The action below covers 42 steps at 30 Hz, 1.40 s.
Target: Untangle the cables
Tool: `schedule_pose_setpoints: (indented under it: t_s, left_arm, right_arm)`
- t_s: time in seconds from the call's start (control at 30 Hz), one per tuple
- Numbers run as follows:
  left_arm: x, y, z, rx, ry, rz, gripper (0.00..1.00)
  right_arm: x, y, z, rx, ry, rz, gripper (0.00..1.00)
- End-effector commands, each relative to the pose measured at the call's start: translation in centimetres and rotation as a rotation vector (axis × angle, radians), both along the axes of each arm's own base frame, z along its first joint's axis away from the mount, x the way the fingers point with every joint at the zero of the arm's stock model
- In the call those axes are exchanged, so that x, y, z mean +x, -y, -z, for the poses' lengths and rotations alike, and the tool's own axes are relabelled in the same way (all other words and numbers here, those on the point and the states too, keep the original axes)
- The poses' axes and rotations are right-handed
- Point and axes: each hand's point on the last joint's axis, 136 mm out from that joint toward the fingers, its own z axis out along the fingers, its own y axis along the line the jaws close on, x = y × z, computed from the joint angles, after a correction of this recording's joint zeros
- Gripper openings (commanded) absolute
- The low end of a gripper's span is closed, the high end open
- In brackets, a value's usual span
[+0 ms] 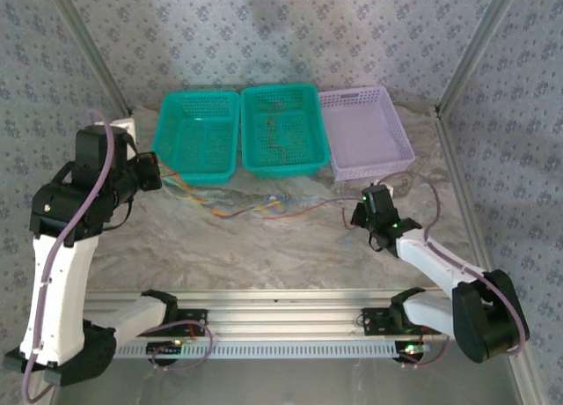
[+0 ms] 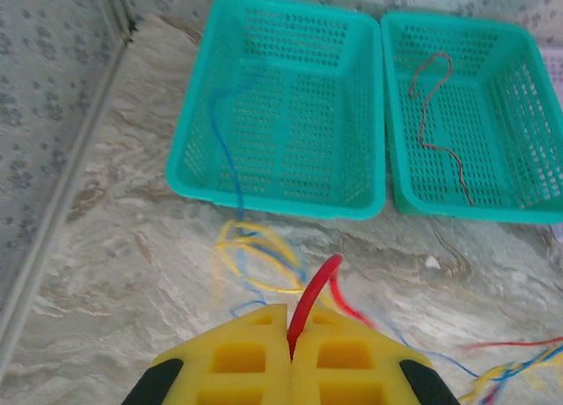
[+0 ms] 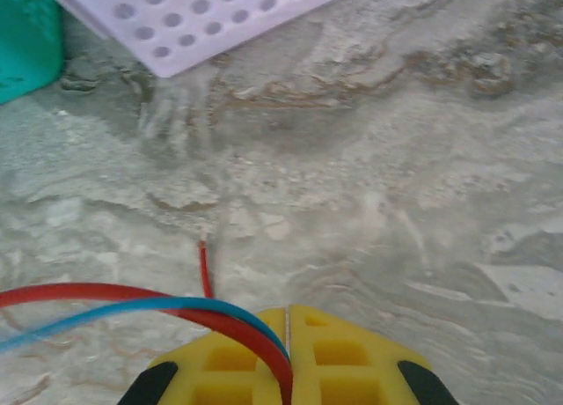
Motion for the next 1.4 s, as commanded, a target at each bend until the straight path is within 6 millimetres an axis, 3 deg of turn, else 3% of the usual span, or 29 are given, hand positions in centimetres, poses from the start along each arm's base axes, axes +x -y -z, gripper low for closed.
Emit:
schedule_pose_setpoints:
  t_s: [0.0,0.13,0.33,0.6,1.07,1.23,1.37]
  left_arm:
    - [-0.6,-1.2,-1.9,0.010,0.074,-0.040,0.00]
    - [-0.5,0.1,-1.2,-0.057,0.058,0.000,0.00]
    - [0.4,2.8,1.7,-0.162,-0.008,0.074,0.00]
    - [1.4,6.1,5.5,-0.259,-0.068,0.145,0.00]
    - [2.5,14.9,10.5,-0.243,-0.128,0.289,0.00]
    - [4.2,18.0,11.0,-0.278,-0.132,0.335,0.00]
    - [5.4,19.4,11.0,-0.258,-0.136,0.357,0.05]
  right_arm:
    - [-0.6,1.6,0.3,-0.034,-0.010,0.066,0.00]
    - [-0.2,1.1,-0.4,-0.021,0.019,0.048,0.00]
    - [0.3,-0.8,-4.2,0.067,0.134,-0.031,0.00]
    - [-0.6,-3.3,-12.3,0.180,0.318,-0.152,0.00]
    - [-3.8,-8.4,-24.2,0.275,0.532,-0.448,0.00]
    - [-4.4,-10.0,-26.6,0.267,0.601,-0.573,0.00]
    - [-4.5,-11.1,-27.5,0.293,0.603,-0.636,0.00]
